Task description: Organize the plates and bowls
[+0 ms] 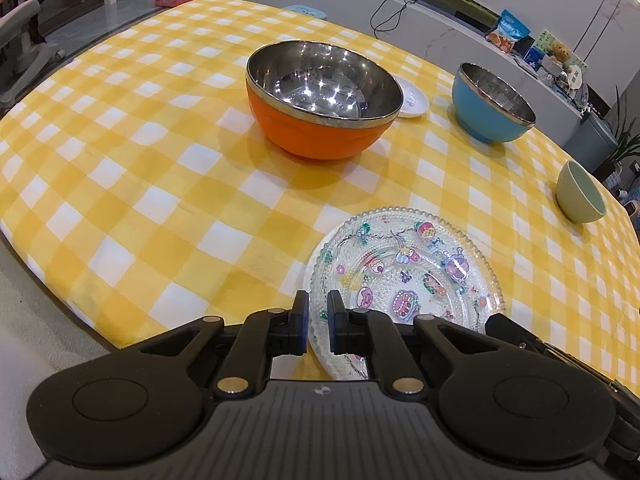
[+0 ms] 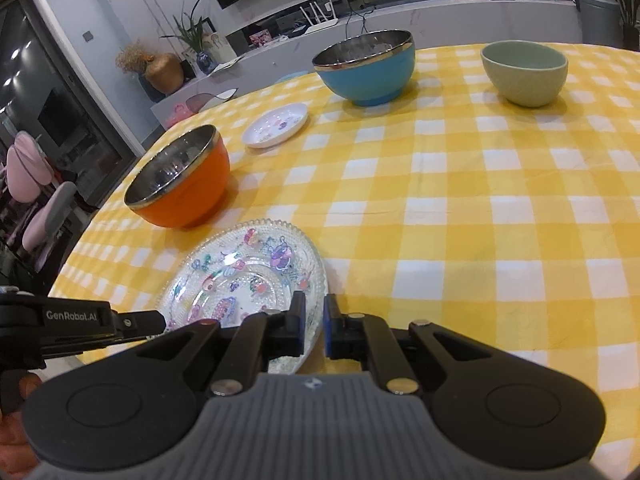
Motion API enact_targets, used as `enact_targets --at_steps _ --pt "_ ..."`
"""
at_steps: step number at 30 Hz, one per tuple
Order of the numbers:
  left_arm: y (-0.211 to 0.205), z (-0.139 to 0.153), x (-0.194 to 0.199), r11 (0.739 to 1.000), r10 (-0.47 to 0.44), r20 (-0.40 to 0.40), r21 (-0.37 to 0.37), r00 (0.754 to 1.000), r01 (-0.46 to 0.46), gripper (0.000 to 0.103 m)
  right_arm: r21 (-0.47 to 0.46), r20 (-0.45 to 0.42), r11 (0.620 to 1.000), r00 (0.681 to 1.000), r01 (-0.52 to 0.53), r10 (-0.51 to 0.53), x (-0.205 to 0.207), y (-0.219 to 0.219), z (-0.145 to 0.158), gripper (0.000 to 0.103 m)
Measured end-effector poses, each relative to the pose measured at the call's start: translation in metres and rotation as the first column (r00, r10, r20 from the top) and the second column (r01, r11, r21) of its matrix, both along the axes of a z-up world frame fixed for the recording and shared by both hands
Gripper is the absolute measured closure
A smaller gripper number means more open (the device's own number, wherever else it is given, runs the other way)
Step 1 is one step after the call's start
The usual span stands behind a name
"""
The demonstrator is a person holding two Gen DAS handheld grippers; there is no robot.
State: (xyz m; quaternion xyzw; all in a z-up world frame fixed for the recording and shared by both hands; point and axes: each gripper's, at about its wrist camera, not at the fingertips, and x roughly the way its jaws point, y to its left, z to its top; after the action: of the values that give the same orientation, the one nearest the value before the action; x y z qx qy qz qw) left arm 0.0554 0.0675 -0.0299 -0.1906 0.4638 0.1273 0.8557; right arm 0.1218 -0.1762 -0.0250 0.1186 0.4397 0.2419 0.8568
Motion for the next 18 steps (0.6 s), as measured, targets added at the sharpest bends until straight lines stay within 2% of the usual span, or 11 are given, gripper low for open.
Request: enact_targets --at_steps 7,9,10,13,18 --pt "0.003 0.003 -0.003 1.000 0.018 0.025 -0.019 1.000 -0.017 0.089 0.029 -0.020 1.000 1.000 0.005 -0.004 0.001 -0.003 0.000 0.091" --pt "0.003 0.008 -0.005 1.000 0.023 0.059 -0.019 0.998 -0.022 0.086 0.054 -0.025 0.998 1.000 0.012 -0.010 0.001 -0.007 0.002 0.078" --pt "0.003 0.012 -0.006 1.000 0.025 0.075 -0.016 0.997 -0.024 0.086 0.066 -0.023 0.998 1.000 0.016 -0.014 0.002 -0.009 0.003 0.076" --pt "0.000 0.023 -0.007 1.000 0.009 0.134 0.007 0.991 -0.010 0.083 0.086 -0.007 0.996 1.000 0.026 -0.026 0.004 -0.013 0.010 0.076" --pt "-0.005 0.031 0.011 0.999 -0.029 0.152 -0.018 0.988 0.032 0.082 0.120 0.019 0.990 0.997 0.071 -0.074 0.012 -0.020 0.020 0.076"
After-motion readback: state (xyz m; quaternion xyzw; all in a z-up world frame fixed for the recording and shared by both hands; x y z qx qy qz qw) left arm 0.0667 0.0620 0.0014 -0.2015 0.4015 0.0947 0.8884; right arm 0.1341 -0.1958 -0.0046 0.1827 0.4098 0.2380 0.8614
